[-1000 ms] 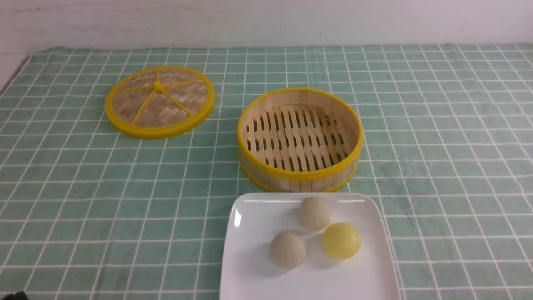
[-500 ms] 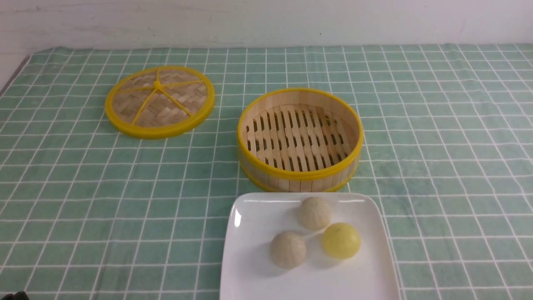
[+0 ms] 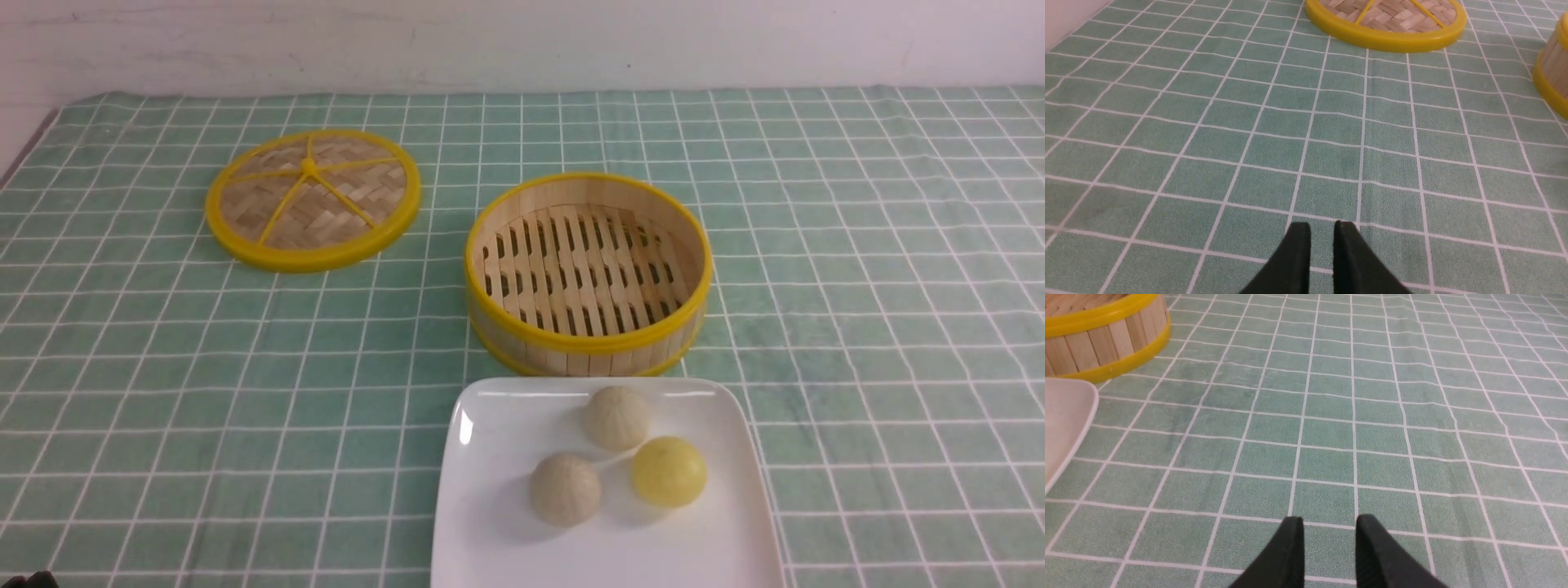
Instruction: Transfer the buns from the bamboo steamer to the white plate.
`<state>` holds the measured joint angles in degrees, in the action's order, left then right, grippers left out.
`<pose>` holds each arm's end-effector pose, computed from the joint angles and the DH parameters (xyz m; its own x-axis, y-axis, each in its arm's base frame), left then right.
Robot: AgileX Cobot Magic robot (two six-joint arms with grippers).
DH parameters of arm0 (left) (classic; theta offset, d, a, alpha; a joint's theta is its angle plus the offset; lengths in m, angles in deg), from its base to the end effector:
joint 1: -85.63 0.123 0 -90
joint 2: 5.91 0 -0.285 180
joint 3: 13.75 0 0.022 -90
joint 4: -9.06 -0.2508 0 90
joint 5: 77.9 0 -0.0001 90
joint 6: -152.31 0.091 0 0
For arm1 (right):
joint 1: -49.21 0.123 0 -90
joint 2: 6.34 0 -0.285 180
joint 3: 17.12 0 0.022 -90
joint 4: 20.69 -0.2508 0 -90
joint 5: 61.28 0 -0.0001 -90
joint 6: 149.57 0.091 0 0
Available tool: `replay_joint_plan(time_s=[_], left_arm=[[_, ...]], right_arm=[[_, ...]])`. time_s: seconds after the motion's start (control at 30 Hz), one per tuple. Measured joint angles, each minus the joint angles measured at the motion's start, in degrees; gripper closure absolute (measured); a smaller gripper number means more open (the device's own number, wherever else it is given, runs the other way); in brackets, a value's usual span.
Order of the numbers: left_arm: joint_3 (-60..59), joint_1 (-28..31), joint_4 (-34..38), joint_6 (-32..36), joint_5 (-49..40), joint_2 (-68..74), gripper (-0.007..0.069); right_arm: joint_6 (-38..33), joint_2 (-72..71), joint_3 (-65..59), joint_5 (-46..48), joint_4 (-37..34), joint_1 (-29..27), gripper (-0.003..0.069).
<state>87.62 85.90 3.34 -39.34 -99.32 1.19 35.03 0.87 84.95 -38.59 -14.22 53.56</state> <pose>0.0525 0.0036 0.1721 -0.2871 -0.1114 -0.9514 -0.0716 0.9929 -0.0947 0.0520 0.0000 0.1742 -0.3022 -0.0470 -0.9521 -0.0417 0.9985 -0.0360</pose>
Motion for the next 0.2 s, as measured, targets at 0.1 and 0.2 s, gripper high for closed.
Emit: replay_joint_plan(time_s=[0.1, 0.2], left_arm=[[0.0, 0.0, 0.0, 0.0, 0.0, 0.0, 0.05], [0.0, 0.0, 0.0, 0.0, 0.0, 0.0, 0.0496]], right_arm=[[0.0, 0.0, 0.0, 0.0, 0.0, 0.0, 0.0444], [0.0, 0.0, 0.0, 0.0, 0.0, 0.0, 0.044]])
